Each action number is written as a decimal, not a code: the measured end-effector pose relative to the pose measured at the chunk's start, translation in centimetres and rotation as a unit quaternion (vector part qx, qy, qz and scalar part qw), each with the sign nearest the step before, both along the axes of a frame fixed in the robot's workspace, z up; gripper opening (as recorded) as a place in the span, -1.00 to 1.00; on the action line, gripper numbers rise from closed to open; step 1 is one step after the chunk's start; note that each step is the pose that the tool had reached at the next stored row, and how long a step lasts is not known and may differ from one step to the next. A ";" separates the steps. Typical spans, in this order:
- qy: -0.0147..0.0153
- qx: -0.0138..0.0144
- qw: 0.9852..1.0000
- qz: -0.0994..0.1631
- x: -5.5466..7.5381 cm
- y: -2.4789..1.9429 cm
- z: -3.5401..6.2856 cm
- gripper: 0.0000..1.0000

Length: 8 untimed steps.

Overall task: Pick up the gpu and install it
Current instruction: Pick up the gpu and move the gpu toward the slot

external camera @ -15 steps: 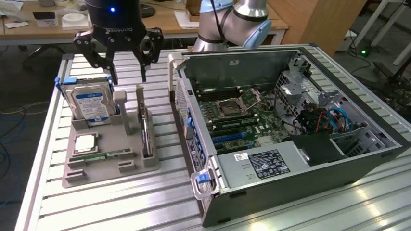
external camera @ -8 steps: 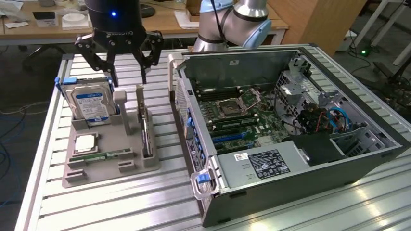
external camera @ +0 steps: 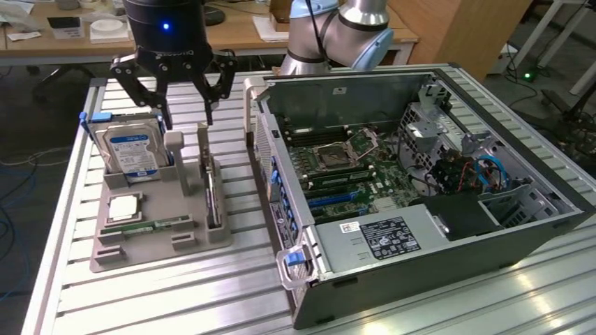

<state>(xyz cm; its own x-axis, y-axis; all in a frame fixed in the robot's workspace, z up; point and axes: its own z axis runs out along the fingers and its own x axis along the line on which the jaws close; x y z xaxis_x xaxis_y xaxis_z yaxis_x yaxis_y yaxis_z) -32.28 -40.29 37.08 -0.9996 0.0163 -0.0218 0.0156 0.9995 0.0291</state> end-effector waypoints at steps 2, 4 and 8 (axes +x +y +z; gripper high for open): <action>0.000 0.000 1.000 0.000 0.0 0.00 -0.17 0.18; 0.000 0.000 1.000 0.000 0.0 0.00 -0.33 0.18; 0.000 0.000 1.000 0.000 0.0 0.00 -0.70 0.18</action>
<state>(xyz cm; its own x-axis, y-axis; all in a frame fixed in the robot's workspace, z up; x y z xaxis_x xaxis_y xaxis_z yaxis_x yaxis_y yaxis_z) -32.28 -40.29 36.38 -0.9996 0.0163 -0.0219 0.0156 0.9995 0.0292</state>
